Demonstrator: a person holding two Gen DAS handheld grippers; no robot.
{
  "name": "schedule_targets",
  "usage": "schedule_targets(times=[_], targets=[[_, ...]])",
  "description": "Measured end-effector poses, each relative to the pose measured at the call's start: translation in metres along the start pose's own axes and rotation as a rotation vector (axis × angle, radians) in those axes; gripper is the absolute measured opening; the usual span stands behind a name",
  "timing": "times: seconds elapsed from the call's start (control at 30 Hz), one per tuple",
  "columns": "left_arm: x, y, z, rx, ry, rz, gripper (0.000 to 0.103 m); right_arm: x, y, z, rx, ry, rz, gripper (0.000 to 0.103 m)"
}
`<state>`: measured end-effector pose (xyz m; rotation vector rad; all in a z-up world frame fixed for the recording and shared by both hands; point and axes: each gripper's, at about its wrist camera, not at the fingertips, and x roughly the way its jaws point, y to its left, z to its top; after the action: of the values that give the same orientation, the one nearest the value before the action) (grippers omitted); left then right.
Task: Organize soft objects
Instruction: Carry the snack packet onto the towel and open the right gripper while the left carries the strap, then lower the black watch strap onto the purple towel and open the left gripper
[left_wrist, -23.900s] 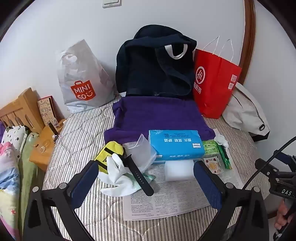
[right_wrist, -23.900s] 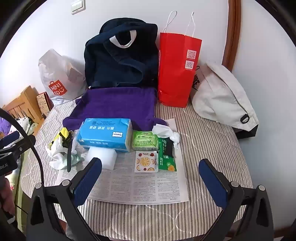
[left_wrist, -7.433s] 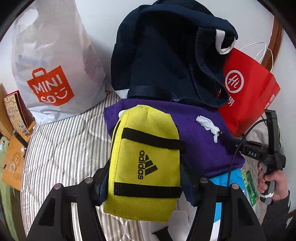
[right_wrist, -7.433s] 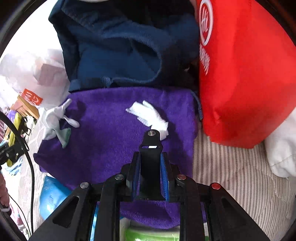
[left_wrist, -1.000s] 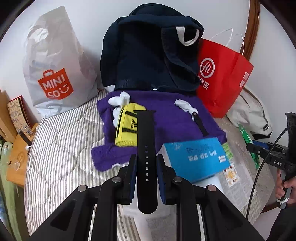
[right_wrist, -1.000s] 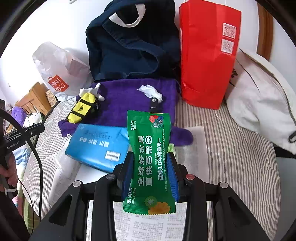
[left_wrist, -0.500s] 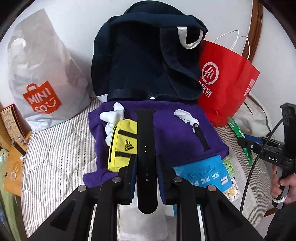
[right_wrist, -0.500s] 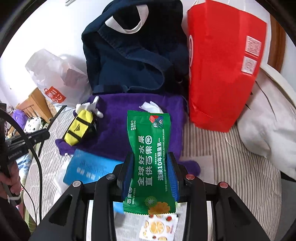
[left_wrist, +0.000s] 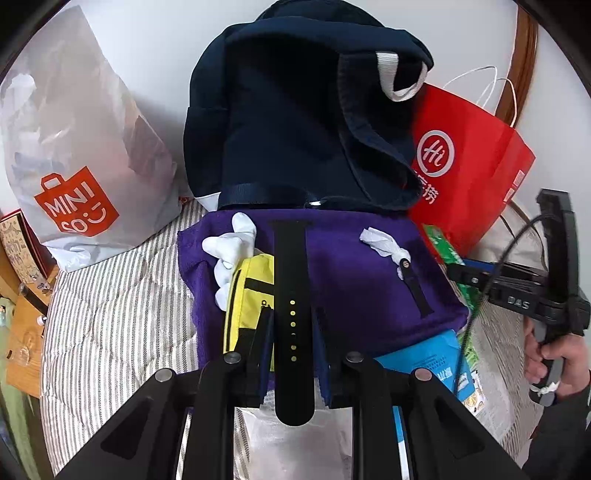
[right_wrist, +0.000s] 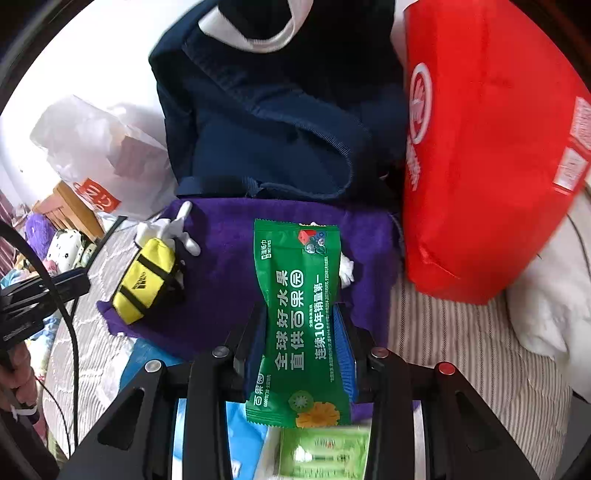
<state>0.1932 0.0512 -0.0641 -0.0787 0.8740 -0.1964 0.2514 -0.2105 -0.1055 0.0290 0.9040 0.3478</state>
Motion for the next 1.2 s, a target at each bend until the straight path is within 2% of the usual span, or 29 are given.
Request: schedule_targets(times=[0.27,0.5,0.67,0.8,1.0,1.2], targets=[[0.008,0.011,0.003,-0.015,0.008,0.0,0.02,0.064,0.007,0.013,-0.022,0.099,0.016,0.035],[0.014,0.016,0.005,-0.019,0.016,-0.009,0.02,0.093,0.014,0.007,-0.043,0.164,0.026,0.036],[0.02,0.013,0.005,-0.02,0.026,-0.021,0.02,0.104,0.013,0.003,-0.036,0.211,0.04,0.045],[0.025,0.01,0.005,-0.024,0.041,-0.03,0.02,0.104,0.008,0.002,-0.017,0.216,0.061,0.055],[0.032,-0.001,0.008,-0.008,0.06,-0.05,0.02,0.083,0.005,0.01,0.0,0.16,0.073,0.055],[0.046,-0.014,0.011,0.015,0.089,-0.069,0.02,0.047,0.003,0.005,-0.013,0.1,0.039,0.055]])
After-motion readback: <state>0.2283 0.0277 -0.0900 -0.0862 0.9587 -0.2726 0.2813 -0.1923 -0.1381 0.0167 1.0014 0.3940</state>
